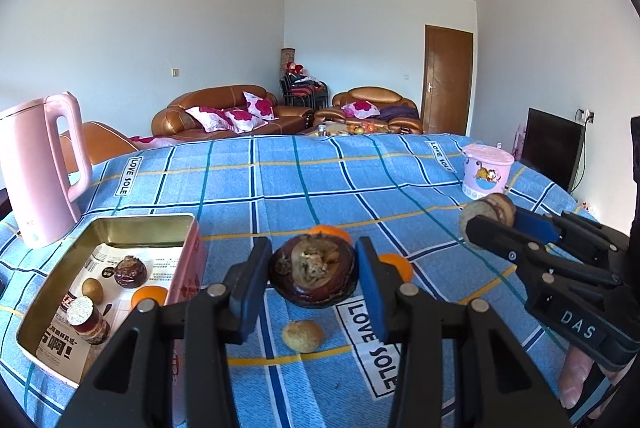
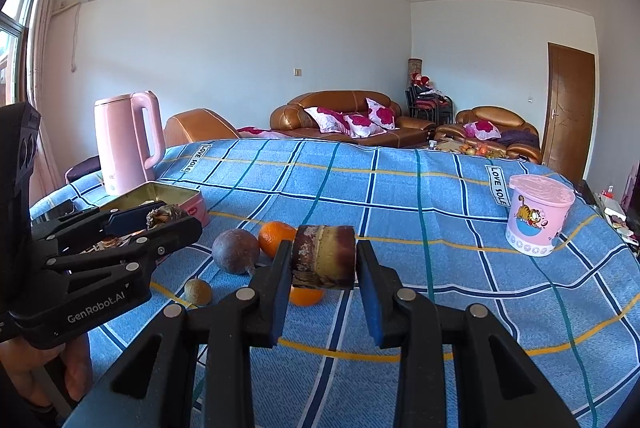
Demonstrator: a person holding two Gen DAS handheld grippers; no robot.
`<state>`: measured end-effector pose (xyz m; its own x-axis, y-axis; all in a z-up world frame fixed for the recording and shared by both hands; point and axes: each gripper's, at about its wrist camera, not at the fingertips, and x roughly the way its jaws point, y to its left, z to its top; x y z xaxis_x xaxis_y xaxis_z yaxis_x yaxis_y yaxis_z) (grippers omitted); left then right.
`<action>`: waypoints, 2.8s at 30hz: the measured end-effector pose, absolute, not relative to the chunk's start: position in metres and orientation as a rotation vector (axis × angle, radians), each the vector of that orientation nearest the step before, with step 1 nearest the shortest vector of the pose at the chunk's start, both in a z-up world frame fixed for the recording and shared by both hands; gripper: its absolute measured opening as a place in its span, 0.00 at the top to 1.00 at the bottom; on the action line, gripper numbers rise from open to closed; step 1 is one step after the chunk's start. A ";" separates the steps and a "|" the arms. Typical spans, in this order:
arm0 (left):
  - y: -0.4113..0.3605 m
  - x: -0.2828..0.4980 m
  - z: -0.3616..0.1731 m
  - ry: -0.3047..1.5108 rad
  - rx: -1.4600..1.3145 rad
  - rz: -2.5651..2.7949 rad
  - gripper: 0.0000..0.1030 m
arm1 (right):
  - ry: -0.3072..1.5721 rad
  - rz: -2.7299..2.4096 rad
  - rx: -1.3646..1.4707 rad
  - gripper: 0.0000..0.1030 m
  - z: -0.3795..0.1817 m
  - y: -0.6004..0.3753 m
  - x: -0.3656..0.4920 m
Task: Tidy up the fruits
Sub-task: 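Lift the dark fruit with the left gripper while the right holds the cake roll, then carry the dark fruit and the cake roll over the pink tin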
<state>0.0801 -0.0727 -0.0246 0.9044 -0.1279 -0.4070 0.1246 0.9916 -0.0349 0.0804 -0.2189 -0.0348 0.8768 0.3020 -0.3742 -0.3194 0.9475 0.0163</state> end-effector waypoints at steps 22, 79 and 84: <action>-0.041 0.064 -0.015 0.412 -0.029 -0.061 0.57 | 0.348 0.391 -0.072 0.67 -0.013 -0.186 0.064; 0.099 0.054 -0.039 0.532 -0.092 0.218 0.57 | 0.473 0.727 -0.179 0.67 -0.034 -0.009 0.094; 0.098 0.055 -0.042 0.543 -0.086 0.213 0.57 | 0.485 0.729 -0.183 0.67 -0.039 -0.004 0.097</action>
<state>0.0548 0.0978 -0.0417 0.8347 0.1784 -0.5210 -0.2236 0.9744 -0.0244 0.0969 -0.0045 -0.0392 0.6415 0.5941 -0.4852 -0.6772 0.7358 0.0056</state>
